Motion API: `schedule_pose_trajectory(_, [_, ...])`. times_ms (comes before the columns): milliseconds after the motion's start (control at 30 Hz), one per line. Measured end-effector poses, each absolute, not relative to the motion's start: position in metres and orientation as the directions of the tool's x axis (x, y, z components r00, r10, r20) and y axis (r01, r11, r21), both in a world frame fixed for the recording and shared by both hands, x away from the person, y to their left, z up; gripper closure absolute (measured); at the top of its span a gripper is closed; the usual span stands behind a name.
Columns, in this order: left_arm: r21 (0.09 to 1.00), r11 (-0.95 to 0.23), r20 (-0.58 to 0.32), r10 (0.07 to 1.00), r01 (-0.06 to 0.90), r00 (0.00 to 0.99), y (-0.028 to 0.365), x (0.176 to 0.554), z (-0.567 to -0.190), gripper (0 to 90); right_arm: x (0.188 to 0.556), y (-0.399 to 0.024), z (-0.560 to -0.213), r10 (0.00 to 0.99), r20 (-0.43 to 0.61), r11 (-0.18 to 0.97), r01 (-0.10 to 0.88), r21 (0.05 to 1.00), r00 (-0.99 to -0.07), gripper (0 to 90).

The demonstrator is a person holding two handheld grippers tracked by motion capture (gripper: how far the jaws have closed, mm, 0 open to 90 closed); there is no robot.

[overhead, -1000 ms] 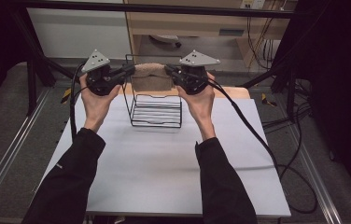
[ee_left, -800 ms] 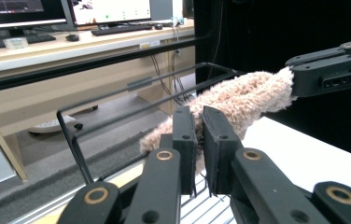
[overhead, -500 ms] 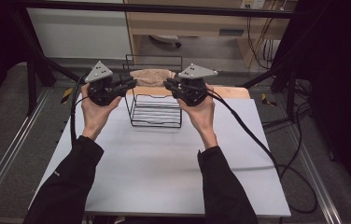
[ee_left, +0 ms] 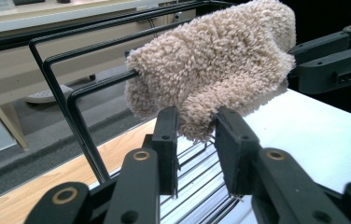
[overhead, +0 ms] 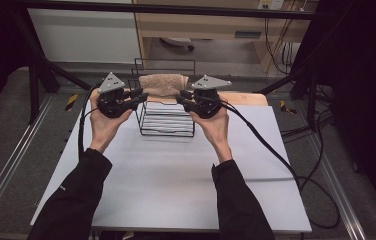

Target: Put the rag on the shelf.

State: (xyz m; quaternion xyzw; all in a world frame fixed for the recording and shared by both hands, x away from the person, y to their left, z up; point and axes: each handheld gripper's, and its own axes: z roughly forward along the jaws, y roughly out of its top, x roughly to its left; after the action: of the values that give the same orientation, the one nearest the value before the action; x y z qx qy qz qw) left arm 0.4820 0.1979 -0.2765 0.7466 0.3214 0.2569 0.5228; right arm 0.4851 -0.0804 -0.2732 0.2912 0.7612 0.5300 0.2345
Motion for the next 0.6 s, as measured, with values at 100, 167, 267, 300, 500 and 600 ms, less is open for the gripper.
schedule_pose_trajectory(100, [0.945,-0.242,0.042,0.756,0.219,0.653,0.199,0.481,-0.278,64.0,0.483,-0.082,-0.272,0.693,-0.041,0.261,0.197,0.945,-0.720,68.4])
schedule_pose_trajectory(167, [0.945,-0.236,0.035,0.759,0.224,0.650,0.200,0.481,-0.279,59.3,0.481,-0.084,-0.272,0.691,-0.030,0.249,0.199,0.948,-0.722,65.3])
schedule_pose_trajectory(267, [0.941,-0.238,0.028,0.764,0.242,0.645,0.203,0.480,-0.280,52.1,0.478,-0.087,-0.271,0.693,-0.017,0.239,0.206,0.949,-0.721,59.1])
schedule_pose_trajectory(300, [0.939,-0.235,0.020,0.764,0.250,0.645,0.203,0.480,-0.281,50.2,0.477,-0.089,-0.271,0.693,-0.019,0.238,0.204,0.950,-0.720,57.0])
schedule_pose_trajectory(500, [0.925,-0.243,-0.004,0.764,0.292,0.645,0.209,0.475,-0.285,40.3,0.469,-0.101,-0.271,0.695,-0.001,0.225,0.216,0.950,-0.719,43.1])
schedule_pose_trajectory(600, [0.919,-0.251,-0.007,0.763,0.305,0.646,0.211,0.471,-0.288,36.5,0.465,-0.108,-0.272,0.697,0.006,0.222,0.223,0.949,-0.717,36.8])
